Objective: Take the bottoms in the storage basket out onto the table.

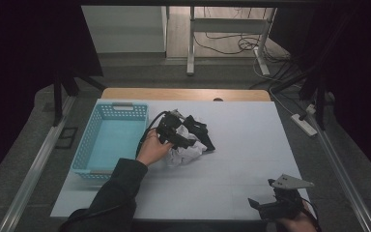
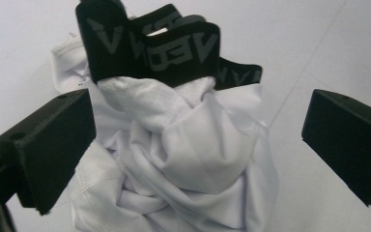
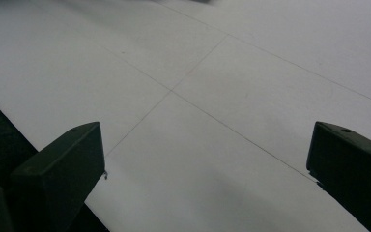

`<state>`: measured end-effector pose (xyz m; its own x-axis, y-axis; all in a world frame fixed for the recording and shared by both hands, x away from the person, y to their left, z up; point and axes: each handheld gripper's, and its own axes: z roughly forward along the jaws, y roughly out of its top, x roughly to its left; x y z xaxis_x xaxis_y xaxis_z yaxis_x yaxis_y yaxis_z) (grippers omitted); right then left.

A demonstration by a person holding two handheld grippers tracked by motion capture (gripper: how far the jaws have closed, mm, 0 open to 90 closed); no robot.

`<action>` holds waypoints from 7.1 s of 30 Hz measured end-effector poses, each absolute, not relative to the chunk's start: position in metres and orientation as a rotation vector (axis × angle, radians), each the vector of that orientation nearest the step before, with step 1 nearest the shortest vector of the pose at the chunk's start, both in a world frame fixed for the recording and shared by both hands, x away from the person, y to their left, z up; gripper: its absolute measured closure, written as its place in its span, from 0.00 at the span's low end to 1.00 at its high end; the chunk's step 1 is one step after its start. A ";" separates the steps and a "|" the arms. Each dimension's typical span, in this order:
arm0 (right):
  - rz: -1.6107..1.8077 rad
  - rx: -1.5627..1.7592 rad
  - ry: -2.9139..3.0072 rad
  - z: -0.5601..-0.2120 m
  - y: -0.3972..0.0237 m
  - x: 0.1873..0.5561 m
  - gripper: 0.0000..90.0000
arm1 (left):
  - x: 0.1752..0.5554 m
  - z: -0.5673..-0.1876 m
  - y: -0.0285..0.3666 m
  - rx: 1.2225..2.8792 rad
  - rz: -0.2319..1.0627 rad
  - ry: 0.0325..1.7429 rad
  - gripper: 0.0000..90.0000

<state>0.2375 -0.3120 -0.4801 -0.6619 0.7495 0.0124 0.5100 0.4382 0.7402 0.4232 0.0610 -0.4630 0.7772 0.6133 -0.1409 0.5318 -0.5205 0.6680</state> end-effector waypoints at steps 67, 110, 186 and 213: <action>1.078 1.090 2.358 -0.479 -0.314 0.237 0.00 | 0.380 -0.446 0.102 2.096 0.068 0.694 0.00; 1.067 1.091 2.360 -0.479 -0.313 0.237 0.00 | 0.342 -0.446 0.127 2.102 0.075 0.720 0.00; 1.057 1.098 2.350 -0.480 -0.312 0.237 0.00 | 0.225 -0.475 0.224 1.953 0.189 1.025 0.00; 1.054 1.097 2.349 -0.480 -0.312 0.237 0.00 | 0.201 -0.501 0.256 1.955 0.245 1.141 0.00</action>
